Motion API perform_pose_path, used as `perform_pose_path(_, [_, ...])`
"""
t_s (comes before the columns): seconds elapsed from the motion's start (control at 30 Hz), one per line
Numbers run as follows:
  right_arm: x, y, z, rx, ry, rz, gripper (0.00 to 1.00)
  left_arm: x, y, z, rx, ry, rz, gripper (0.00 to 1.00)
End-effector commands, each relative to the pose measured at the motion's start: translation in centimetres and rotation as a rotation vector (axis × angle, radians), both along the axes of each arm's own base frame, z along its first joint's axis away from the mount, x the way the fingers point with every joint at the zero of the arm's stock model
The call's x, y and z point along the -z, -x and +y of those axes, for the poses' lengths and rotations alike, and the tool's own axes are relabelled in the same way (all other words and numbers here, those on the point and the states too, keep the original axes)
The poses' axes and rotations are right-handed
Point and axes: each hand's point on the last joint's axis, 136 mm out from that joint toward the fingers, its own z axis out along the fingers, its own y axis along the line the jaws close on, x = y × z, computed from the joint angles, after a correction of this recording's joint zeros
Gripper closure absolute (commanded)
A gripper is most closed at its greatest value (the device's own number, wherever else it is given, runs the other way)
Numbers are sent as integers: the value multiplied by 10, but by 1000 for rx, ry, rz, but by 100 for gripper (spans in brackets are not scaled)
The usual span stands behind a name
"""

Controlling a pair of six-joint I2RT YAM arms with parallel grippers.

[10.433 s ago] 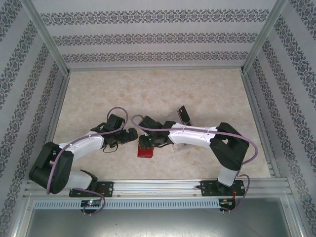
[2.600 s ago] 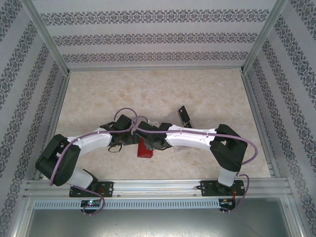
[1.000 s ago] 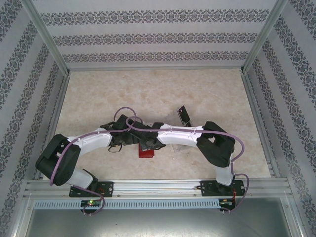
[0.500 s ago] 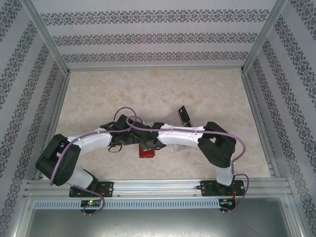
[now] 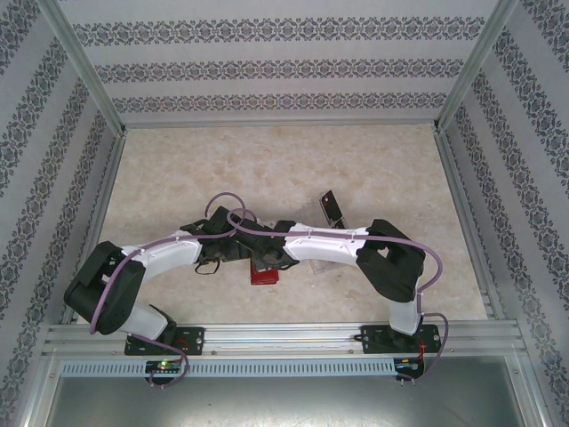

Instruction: Put the credit cards into the card holder

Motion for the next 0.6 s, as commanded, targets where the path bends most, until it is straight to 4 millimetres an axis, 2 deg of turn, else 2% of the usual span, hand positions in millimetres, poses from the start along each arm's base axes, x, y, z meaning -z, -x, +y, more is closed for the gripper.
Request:
perform_pose_path(0.0, [-4,0,13,-47,-17,-15,100,50,66,-41,107,209,289,1])
perform_pose_path(0.33, [32,8,8,-43,31,51,100,51,67,-41,104,211,290,1])
perform_pose_path(0.57, [48,17,-3,-35,54,86,100,54,69,-41,105,210,298,1])
